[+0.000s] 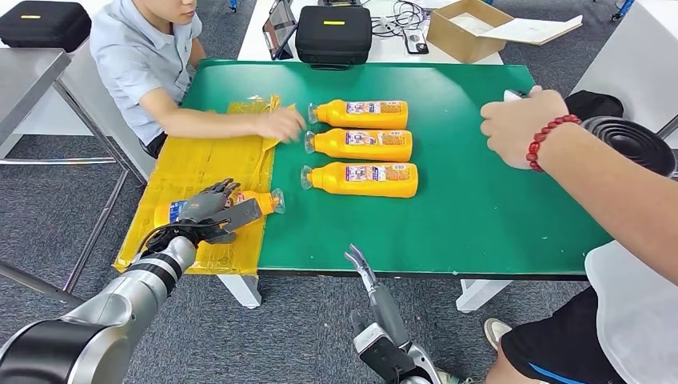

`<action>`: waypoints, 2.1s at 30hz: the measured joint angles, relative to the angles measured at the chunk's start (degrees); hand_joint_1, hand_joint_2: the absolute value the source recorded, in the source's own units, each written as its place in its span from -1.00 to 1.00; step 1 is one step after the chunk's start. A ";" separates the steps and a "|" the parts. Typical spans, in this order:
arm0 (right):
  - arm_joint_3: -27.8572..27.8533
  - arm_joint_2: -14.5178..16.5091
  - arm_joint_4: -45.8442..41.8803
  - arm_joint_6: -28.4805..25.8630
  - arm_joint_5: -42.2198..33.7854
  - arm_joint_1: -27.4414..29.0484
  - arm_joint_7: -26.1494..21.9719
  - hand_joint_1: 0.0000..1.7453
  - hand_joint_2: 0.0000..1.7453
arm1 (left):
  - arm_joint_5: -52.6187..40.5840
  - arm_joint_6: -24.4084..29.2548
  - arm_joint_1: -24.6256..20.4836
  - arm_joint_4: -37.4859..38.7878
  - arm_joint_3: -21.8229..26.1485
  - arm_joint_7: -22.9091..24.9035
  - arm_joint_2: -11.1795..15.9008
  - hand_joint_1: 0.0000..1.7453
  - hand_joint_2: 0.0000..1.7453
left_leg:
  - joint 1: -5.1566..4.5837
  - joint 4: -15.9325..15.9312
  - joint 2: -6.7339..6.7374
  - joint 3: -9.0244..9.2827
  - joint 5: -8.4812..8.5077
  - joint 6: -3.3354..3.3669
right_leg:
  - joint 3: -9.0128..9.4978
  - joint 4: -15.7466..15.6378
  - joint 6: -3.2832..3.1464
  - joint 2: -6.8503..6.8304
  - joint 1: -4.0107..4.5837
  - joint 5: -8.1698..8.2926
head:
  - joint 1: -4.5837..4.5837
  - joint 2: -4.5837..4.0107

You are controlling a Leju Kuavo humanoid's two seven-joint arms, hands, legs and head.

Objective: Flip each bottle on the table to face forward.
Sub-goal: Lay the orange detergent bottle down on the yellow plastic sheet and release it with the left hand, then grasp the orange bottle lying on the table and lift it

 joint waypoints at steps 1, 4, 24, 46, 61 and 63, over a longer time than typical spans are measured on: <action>0.00 -0.09 0.00 0.00 -0.03 -0.01 0.00 -1.00 -1.00 | 0.75 -1.00 -0.09 0.00 0.37 -0.73 0.01 -1.00 1.00 | 0.00 0.00 -0.01 0.05 0.00 0.00 | 0.05 0.00 0.00 0.00 0.00 0.00 | 0.00 0.00; -0.01 -0.38 0.00 -0.01 -0.08 -0.04 0.00 -1.00 -1.00 | 3.29 -3.61 -0.19 0.00 1.96 -3.18 0.02 -1.00 1.00 | 0.00 -0.01 -0.04 0.22 -0.02 0.00 | 0.22 -0.01 0.00 -0.02 0.00 -0.03 | 0.01 0.00; -0.11 -0.76 -0.92 -2.89 0.44 1.85 0.00 -1.00 -1.00 | 36.04 7.13 14.38 -24.80 8.17 -29.92 -7.37 -1.00 1.00 | 0.00 0.00 0.17 -0.03 -0.07 -0.01 | -0.14 -0.02 0.00 0.08 0.05 -0.02 | 0.00 0.00; -8.61 -3.01 2.93 -12.08 19.72 -5.06 5.40 -1.00 1.00 | 64.18 -2.53 32.61 -63.43 -1.87 -29.43 -9.49 -1.00 1.00 | -0.02 0.01 0.12 -0.20 -0.06 0.02 | -0.23 -0.03 0.02 0.06 0.04 -0.01 | 0.00 0.00; -12.43 -5.31 21.16 -13.44 32.04 -22.06 13.80 -1.00 1.00 | 60.61 5.70 35.64 -63.72 -7.54 -29.65 -11.34 -1.00 1.00 | -0.16 0.03 0.16 -0.22 0.03 0.13 | -0.25 -0.03 0.16 0.06 -0.15 0.11 | 0.00 0.00; -12.61 -5.29 26.20 -12.44 33.01 -25.53 14.46 -1.00 1.00 | 59.58 7.45 35.95 -63.57 -9.04 -29.80 -11.54 -1.00 1.00 | -0.18 0.03 0.14 -0.22 0.04 0.14 | -0.25 -0.03 0.17 0.06 -0.16 0.12 | -0.01 0.00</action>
